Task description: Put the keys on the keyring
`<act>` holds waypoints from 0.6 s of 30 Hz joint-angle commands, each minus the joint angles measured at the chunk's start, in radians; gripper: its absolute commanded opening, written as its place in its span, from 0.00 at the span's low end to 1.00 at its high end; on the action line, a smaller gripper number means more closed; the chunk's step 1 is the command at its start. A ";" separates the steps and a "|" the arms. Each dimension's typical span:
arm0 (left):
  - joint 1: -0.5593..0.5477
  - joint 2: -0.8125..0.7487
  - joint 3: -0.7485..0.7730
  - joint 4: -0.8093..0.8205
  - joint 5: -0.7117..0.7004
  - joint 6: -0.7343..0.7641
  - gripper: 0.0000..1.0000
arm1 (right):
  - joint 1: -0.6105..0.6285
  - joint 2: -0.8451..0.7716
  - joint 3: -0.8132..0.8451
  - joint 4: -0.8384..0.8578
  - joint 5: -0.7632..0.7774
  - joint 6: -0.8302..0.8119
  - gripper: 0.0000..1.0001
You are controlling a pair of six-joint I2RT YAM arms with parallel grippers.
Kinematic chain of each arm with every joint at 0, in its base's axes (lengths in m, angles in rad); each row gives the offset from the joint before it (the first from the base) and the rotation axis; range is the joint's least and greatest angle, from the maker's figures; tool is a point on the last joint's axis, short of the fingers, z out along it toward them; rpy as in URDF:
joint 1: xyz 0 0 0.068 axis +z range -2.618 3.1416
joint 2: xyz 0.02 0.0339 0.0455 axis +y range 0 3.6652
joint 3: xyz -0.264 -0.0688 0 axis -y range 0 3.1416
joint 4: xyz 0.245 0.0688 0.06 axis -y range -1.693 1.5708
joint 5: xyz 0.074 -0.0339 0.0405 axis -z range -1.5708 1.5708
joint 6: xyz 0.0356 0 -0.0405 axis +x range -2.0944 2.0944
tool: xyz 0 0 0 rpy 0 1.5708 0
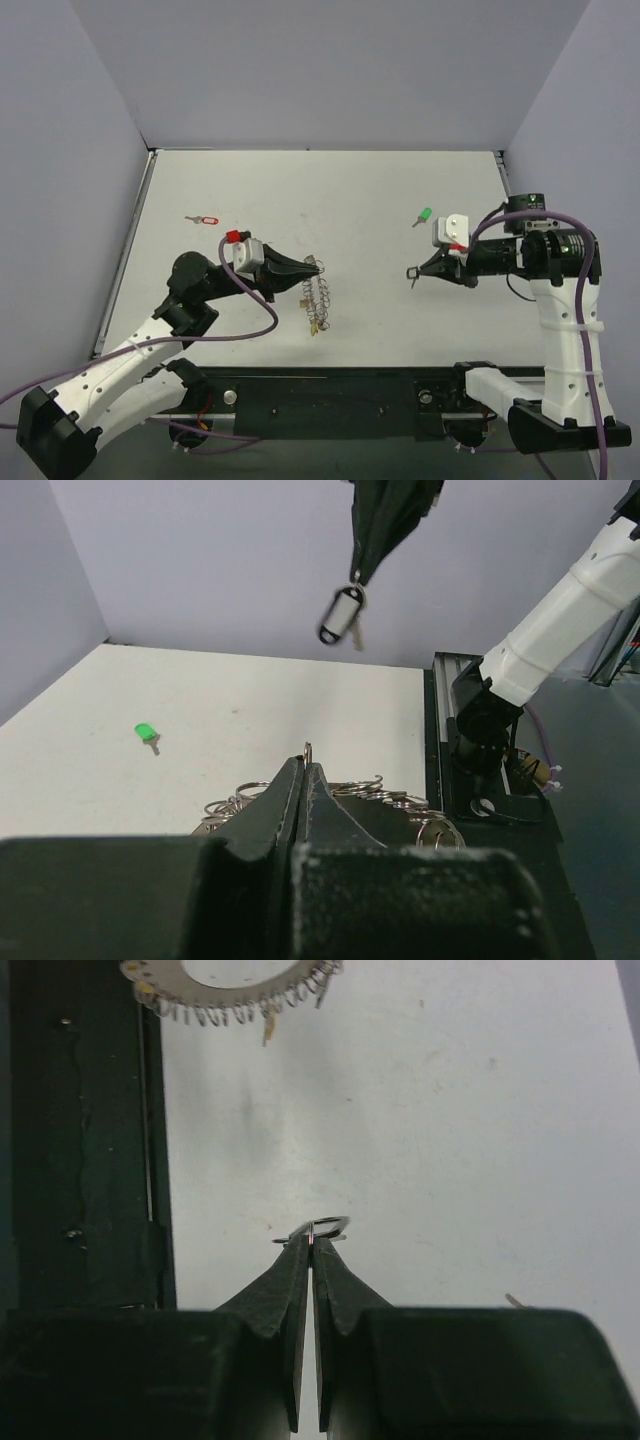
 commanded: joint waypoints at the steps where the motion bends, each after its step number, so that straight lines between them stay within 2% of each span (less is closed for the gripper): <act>1: -0.079 0.084 0.101 0.113 -0.012 0.085 0.00 | 0.064 -0.093 -0.131 -0.112 -0.109 -0.079 0.00; 4: -0.101 0.156 0.106 0.174 -0.018 0.105 0.00 | 0.107 -0.116 -0.169 -0.069 -0.078 -0.074 0.00; 7: -0.113 0.201 0.120 0.224 -0.020 0.129 0.00 | 0.157 -0.143 -0.224 0.077 -0.046 0.041 0.00; 11: -0.127 0.241 0.131 0.250 -0.046 0.183 0.00 | 0.230 -0.147 -0.260 0.181 -0.001 -0.019 0.00; 13: -0.127 0.252 0.128 0.264 -0.049 0.189 0.00 | 0.262 -0.179 -0.316 0.284 0.023 0.031 0.00; 14: -0.127 0.258 0.121 0.274 -0.050 0.218 0.00 | 0.294 -0.218 -0.339 0.409 0.040 0.076 0.00; 15: -0.128 0.261 0.115 0.277 -0.054 0.229 0.00 | 0.312 -0.248 -0.412 0.483 0.084 0.195 0.00; 17: -0.130 0.264 0.086 0.316 -0.066 0.235 0.00 | 0.377 -0.323 -0.517 0.794 0.164 0.350 0.00; 18: -0.130 0.261 0.056 0.332 -0.076 0.234 0.00 | 0.423 -0.361 -0.569 0.842 0.183 0.384 0.00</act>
